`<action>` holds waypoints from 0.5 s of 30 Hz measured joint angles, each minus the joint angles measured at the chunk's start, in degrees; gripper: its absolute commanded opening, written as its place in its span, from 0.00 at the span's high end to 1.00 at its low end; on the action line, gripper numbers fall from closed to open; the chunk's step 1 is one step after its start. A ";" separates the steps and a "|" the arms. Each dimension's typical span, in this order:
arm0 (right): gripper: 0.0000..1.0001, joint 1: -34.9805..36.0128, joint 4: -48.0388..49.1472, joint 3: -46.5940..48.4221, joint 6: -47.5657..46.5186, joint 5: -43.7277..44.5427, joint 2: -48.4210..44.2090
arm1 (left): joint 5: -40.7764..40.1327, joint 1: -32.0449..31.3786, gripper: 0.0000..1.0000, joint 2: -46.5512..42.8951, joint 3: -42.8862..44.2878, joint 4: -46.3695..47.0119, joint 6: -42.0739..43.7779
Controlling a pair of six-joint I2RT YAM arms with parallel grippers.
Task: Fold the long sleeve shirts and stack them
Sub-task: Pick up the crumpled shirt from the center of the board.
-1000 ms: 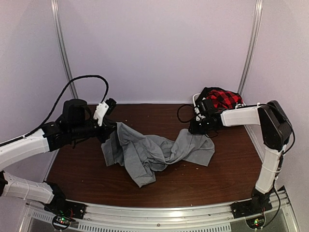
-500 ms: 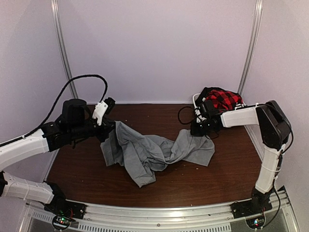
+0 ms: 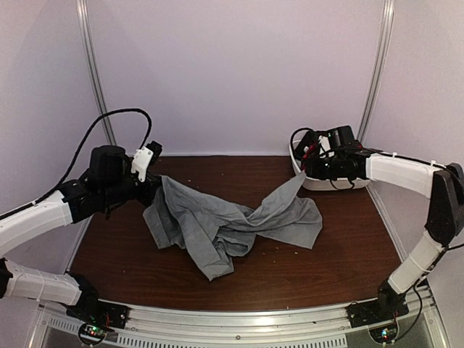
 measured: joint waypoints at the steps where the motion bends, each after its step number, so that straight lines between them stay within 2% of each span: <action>1: 1.00 -0.48 -0.22 0.02 -0.04 0.00 -2.21 | 0.02 0.59 0.99 0.09 0.33 -0.59 -0.04; 8: 1.00 -1.90 -2.71 1.42 0.15 0.61 -16.94 | 3.43 2.03 0.96 4.42 5.64 -1.95 0.15; 15: 1.00 -4.39 -5.29 1.57 0.66 4.39 -21.09 | 9.40 2.27 0.92 14.67 11.17 -2.36 -1.14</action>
